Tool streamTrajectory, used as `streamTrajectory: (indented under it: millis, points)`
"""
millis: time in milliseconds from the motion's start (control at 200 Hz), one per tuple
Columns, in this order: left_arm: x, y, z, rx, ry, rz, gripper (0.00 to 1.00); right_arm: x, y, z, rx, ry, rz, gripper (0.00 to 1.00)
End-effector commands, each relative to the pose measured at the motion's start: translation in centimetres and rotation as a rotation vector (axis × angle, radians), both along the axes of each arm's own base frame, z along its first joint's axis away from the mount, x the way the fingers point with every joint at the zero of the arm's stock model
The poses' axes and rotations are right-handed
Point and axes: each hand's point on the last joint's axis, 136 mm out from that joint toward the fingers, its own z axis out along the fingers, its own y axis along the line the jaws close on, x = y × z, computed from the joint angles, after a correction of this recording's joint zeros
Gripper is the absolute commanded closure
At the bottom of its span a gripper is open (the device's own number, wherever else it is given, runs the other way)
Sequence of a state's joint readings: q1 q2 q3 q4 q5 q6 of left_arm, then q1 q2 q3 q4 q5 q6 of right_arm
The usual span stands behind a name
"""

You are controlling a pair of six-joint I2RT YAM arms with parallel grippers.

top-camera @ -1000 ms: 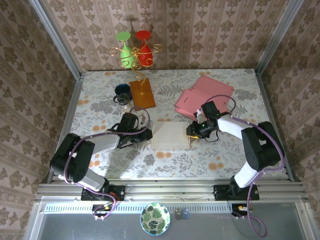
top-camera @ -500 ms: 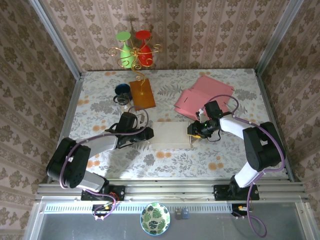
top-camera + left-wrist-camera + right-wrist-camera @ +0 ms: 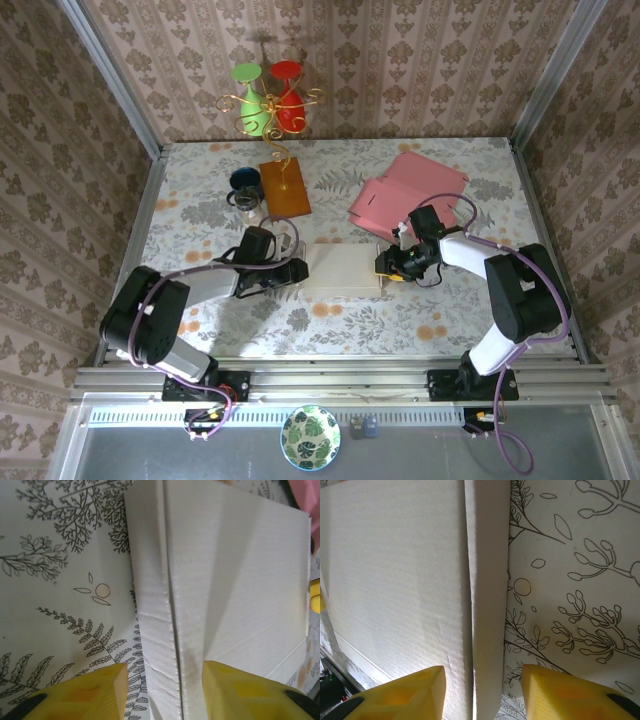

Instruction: Fold the paper box

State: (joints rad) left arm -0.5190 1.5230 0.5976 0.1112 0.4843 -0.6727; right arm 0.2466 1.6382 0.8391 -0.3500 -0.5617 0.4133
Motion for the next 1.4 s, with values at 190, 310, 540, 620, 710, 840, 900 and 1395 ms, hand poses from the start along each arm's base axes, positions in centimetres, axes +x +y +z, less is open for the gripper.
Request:
streamTrajectory:
  millis: [190, 310, 540, 620, 710, 840, 900, 1395]
  points:
    - [0.0, -0.9, -0.1, -0.008, -0.016, -0.021, 0.72, -0.1, 0.4, -0.3, 0.025, 0.035, 0.007, 0.46]
    - [-0.1, -0.8, -0.5, -0.007, -0.015, -0.009, 0.83, 0.0, 0.9, -0.3, 0.065, 0.021, 0.001, 0.45]
    - [-0.1, -0.2, -1.3, -0.027, 0.001, 0.035, 0.89, 0.3, 1.1, 0.2, 0.099, -0.017, -0.013, 0.4]
    - [-0.1, 0.0, -1.5, -0.034, 0.006, 0.045, 0.91, 0.0, 1.0, -0.1, 0.093, -0.015, -0.006, 0.39]
    - [-0.1, 0.2, -1.7, -0.031, 0.014, 0.048, 0.93, -0.3, 1.1, -0.4, 0.103, -0.002, -0.002, 0.39]
    - [-0.2, 0.7, -2.1, -0.02, 0.024, 0.057, 0.94, -0.3, 1.2, -0.4, 0.117, -0.009, -0.011, 0.39]
    - [-0.3, 0.9, -2.2, -0.015, 0.027, 0.057, 0.95, 0.0, 1.6, 0.1, 0.145, -0.024, -0.015, 0.39]
    - [-0.4, 1.8, -3.2, 0.009, 0.051, 0.084, 0.96, 0.9, 4.3, 2.6, 0.305, -0.032, -0.017, 0.42]
